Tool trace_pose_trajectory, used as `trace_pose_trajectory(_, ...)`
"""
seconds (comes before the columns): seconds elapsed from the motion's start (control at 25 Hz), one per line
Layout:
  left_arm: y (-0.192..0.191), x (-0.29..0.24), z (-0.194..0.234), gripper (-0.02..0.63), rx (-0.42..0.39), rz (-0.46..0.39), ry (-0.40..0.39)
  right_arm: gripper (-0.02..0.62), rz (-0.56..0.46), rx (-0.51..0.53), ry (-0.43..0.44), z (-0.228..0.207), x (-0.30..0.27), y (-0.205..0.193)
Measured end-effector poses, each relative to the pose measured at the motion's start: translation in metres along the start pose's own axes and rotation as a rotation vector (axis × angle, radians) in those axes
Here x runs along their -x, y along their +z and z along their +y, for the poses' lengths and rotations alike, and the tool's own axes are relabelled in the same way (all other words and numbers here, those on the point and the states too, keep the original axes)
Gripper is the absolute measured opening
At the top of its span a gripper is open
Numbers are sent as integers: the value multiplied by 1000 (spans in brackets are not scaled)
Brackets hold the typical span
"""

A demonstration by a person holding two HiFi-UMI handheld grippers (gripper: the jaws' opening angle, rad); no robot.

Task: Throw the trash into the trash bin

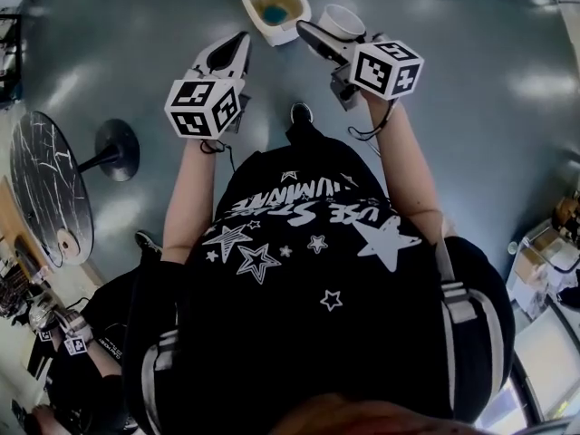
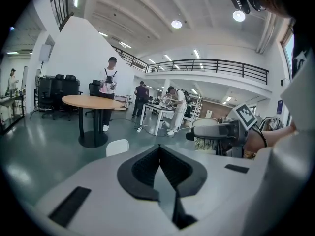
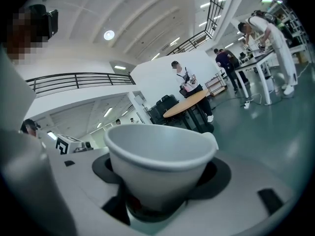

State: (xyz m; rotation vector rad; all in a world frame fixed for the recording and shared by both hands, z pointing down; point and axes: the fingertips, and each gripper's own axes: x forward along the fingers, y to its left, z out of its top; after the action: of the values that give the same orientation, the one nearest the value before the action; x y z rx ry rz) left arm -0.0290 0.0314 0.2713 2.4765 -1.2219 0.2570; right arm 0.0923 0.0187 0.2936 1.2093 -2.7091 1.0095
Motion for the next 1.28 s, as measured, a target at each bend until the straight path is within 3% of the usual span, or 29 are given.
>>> trace_pose_trajectory(0.36, 16, -31, 10, 11, 28, -40, 90, 336, 48, 18, 61, -30, -13, 17)
trace_pose_trajectory(0.6, 22, -36, 11, 11, 29, -54, 92, 336, 78, 13, 79, -27, -26, 12)
trace_pose_trajectory(1.28, 23, -85, 83, 11, 107, -7, 34, 336, 132, 15, -26, -54, -93, 33)
